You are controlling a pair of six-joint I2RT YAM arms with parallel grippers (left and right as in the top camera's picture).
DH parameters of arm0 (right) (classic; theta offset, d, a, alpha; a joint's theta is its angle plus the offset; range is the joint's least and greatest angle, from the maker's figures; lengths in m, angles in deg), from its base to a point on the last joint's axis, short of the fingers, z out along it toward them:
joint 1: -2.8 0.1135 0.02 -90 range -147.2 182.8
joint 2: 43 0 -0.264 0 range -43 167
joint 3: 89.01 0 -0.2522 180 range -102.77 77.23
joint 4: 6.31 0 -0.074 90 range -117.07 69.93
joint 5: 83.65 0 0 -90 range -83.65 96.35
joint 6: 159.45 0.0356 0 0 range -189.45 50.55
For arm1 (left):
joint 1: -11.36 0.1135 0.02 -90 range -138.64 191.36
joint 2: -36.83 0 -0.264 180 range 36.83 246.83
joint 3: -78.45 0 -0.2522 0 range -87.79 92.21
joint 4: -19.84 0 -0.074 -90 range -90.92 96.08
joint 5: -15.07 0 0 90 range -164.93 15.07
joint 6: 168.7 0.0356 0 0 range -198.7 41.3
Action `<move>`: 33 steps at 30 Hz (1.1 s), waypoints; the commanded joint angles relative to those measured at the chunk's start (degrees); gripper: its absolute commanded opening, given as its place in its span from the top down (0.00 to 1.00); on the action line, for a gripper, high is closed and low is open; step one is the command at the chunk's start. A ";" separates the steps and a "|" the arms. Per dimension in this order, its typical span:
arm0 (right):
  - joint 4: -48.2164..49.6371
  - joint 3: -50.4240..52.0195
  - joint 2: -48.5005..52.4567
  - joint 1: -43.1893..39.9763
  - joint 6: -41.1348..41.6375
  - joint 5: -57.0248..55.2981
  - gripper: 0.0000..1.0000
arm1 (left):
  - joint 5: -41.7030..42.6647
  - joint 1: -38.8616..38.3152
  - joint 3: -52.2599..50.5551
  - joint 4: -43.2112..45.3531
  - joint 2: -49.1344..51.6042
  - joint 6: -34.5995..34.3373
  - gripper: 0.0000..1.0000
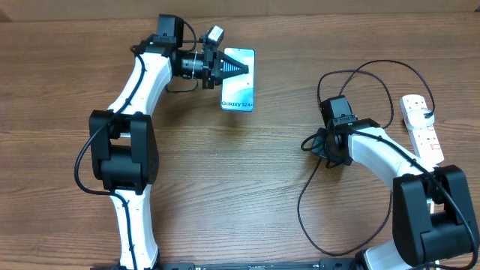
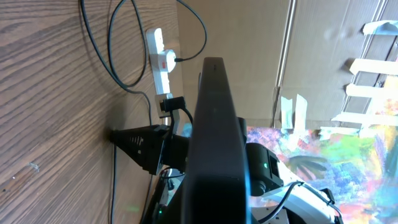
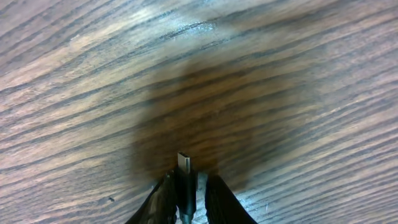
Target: Plug charger to phone and switch on socket
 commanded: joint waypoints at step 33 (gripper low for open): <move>2.29 1.14 0.02 -0.24 -13.62 13.11 0.96 | 2.62 -0.39 0.57 -0.15 -0.94 -2.40 0.96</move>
